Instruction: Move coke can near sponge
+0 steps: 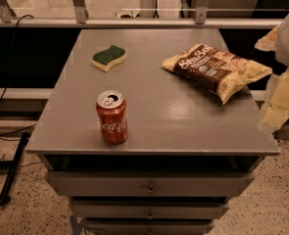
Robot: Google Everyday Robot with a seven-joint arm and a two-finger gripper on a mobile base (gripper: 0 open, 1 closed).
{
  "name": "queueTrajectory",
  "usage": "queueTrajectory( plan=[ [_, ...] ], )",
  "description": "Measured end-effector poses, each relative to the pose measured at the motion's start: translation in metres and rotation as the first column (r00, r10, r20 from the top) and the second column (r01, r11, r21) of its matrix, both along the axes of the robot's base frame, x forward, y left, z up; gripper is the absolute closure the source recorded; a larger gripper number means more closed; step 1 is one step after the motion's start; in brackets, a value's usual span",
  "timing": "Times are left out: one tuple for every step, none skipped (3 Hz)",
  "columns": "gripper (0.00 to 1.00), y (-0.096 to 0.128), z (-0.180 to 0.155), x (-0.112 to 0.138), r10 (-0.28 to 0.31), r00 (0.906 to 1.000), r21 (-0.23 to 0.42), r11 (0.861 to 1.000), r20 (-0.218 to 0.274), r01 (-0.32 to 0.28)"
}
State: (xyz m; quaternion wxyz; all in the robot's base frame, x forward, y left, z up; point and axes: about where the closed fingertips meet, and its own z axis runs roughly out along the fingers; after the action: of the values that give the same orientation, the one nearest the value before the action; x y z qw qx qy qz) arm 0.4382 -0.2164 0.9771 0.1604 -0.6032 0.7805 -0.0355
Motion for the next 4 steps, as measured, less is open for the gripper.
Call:
queueTrajectory(
  plan=[
    [0.0,0.0,0.0,0.0,0.0,1.0,0.0,1.0,0.0,0.0],
    [0.0,0.039,-0.022,0.011,0.035,0.9994,0.146,0.989,-0.003,-0.034],
    [0.0,0.087,-0.038,0.017,0.102,0.9947,0.29,0.952,-0.002,-0.098],
    [0.0,0.138,-0.047,0.02,0.169,0.9853,0.414,0.896,0.025,-0.164]
  ],
)
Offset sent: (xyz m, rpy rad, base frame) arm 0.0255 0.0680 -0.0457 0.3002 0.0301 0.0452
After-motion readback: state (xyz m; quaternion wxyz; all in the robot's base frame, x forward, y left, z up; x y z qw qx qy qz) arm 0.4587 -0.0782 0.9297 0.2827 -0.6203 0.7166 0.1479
